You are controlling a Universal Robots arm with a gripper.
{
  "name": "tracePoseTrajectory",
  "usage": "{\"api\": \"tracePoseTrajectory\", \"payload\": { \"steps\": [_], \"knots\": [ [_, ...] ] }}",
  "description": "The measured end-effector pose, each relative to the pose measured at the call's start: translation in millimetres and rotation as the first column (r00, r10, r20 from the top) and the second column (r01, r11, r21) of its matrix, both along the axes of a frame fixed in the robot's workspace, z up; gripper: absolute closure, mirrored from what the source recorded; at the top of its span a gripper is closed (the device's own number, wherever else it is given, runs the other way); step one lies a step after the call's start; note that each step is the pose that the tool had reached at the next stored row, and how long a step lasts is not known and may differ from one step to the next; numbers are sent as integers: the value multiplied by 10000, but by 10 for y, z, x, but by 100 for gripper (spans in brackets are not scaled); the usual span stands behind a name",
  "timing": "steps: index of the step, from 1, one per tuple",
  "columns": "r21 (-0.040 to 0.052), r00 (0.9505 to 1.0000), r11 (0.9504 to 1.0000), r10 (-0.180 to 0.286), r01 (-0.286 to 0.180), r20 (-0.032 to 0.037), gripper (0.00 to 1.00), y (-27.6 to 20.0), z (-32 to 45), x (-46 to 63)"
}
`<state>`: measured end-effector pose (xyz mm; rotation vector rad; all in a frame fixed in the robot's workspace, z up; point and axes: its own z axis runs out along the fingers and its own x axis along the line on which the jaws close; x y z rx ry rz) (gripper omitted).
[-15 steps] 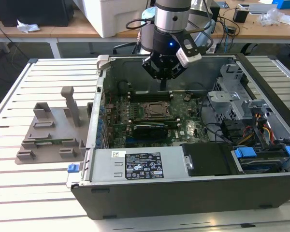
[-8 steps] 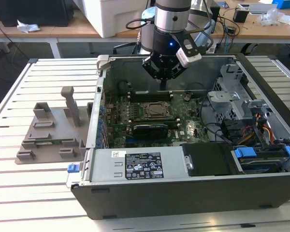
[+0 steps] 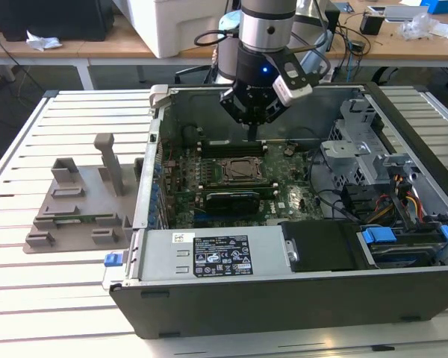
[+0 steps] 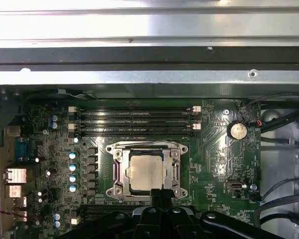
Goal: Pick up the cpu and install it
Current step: 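Install the second cpu locking lever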
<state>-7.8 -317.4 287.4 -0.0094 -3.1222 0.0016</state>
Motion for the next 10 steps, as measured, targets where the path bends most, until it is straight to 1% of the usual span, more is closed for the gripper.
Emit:
{"api": "tracePoseTrajectory", "payload": {
  "steps": [4, 7, 10],
  "knots": [
    [0, 10000, 10000, 0, 0, 1, 89, -26, -2, 0],
    [0, 10000, 10000, 0, 0, 0, 89, -62, -4, 0],
    [0, 10000, 10000, 0, 0, 0, 89, -87, -6, 0]
  ]
}}
